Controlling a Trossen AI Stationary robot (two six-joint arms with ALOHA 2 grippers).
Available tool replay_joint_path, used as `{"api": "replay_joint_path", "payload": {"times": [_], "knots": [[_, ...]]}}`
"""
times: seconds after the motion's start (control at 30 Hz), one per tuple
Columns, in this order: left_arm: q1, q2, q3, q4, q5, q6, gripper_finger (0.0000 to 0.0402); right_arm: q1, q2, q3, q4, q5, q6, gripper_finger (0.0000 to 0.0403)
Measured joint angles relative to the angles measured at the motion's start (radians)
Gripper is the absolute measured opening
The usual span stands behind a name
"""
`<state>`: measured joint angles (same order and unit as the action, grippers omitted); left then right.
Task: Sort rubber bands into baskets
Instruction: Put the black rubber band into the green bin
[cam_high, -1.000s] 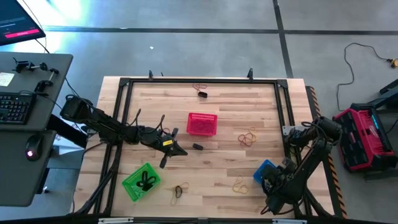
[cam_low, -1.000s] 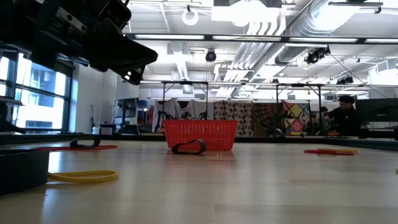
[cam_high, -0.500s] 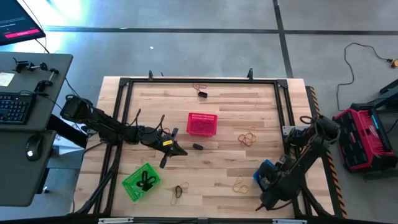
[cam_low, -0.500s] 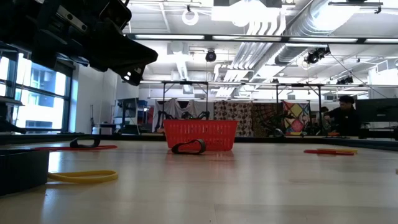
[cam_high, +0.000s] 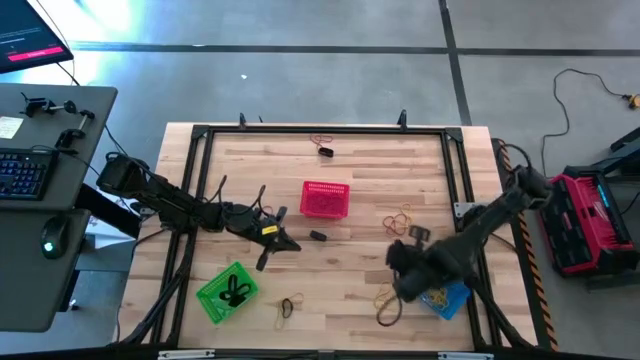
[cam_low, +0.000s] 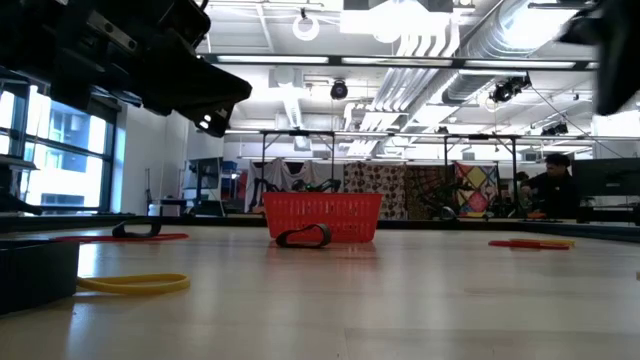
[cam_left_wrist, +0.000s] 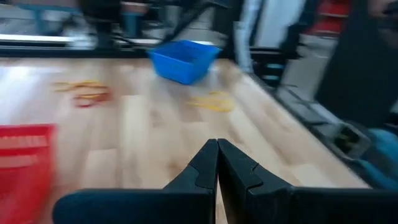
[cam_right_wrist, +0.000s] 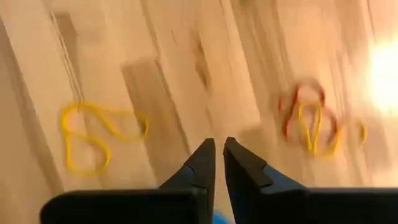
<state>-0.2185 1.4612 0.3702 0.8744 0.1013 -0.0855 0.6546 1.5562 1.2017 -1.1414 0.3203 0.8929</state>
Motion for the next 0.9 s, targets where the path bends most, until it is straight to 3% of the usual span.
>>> {"api": "replay_joint_path", "payload": {"times": [0.13,0.23,0.47,0.67,0.9], "knots": [[-0.023,0.000,0.013,-0.025,0.158,0.001,0.0000,-0.094,-0.014,-0.041,0.106,0.013,-0.178,0.0017],[-0.050,0.000,0.079,-0.193,0.207,0.001,0.0000,-0.151,-0.014,-0.069,0.151,0.012,-0.245,0.0014],[-0.123,0.000,0.299,-0.692,0.134,0.082,0.0000,-0.211,-0.014,-0.125,0.229,-0.010,-0.309,0.0014],[-0.199,0.001,0.419,-0.854,0.117,0.114,0.0012,-0.203,-0.014,-0.161,0.249,-0.014,-0.293,0.0014],[-0.257,0.057,0.489,-0.906,0.060,0.082,0.0062,-0.181,-0.014,-0.171,0.257,-0.005,-0.265,0.0014]]}}
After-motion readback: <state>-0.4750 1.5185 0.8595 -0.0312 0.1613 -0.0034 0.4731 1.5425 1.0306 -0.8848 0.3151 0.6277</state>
